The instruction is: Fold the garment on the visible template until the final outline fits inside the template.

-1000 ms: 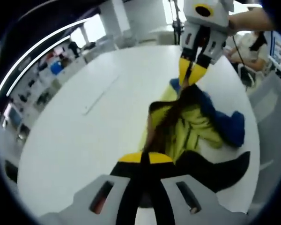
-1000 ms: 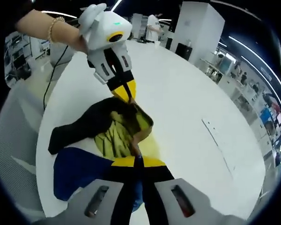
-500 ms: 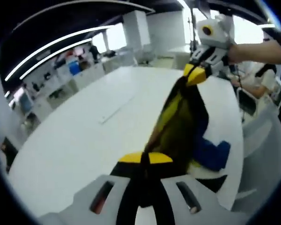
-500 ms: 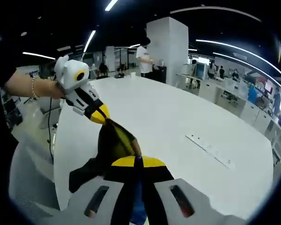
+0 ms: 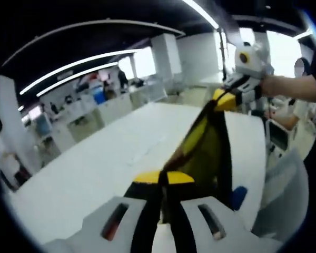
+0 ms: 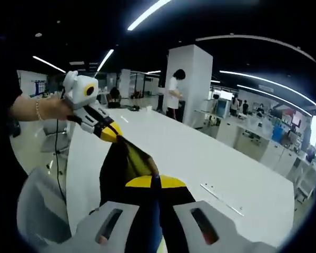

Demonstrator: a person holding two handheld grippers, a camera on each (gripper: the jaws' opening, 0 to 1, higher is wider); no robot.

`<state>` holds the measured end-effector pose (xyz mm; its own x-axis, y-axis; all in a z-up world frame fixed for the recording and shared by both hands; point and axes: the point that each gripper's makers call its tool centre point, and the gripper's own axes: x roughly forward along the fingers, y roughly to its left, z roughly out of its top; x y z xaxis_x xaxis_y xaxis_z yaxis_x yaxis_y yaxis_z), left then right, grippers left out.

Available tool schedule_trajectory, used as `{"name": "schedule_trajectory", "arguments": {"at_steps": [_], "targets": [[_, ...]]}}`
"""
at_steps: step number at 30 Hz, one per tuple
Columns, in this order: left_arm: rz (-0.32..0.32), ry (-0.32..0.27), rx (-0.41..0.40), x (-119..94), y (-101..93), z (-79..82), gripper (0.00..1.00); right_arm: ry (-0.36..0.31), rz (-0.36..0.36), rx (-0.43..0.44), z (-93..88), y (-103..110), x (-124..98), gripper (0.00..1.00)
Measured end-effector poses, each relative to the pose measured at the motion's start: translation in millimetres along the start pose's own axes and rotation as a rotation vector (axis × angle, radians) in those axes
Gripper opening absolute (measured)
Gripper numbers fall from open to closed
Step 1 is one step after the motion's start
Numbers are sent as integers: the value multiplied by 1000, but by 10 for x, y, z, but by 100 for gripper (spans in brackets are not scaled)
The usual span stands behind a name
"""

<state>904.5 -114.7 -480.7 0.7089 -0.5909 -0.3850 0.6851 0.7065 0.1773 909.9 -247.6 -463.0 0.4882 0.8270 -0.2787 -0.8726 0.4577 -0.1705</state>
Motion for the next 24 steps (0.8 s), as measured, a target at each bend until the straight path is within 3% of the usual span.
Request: {"name": "schedule_trajectory", "arguments": {"at_steps": [12,18,24], "targets": [[43,-174,4,-622,-86,708,0,-161,-48,-108,940,142,-396,2],[50,-253,-5,-895,-113,997,0,-214,-54,-165,1276,229,-568,2],[25,-385,-24,-1234,-177,1402,0,-279,-83,-222,1621,335,-776,2]]}}
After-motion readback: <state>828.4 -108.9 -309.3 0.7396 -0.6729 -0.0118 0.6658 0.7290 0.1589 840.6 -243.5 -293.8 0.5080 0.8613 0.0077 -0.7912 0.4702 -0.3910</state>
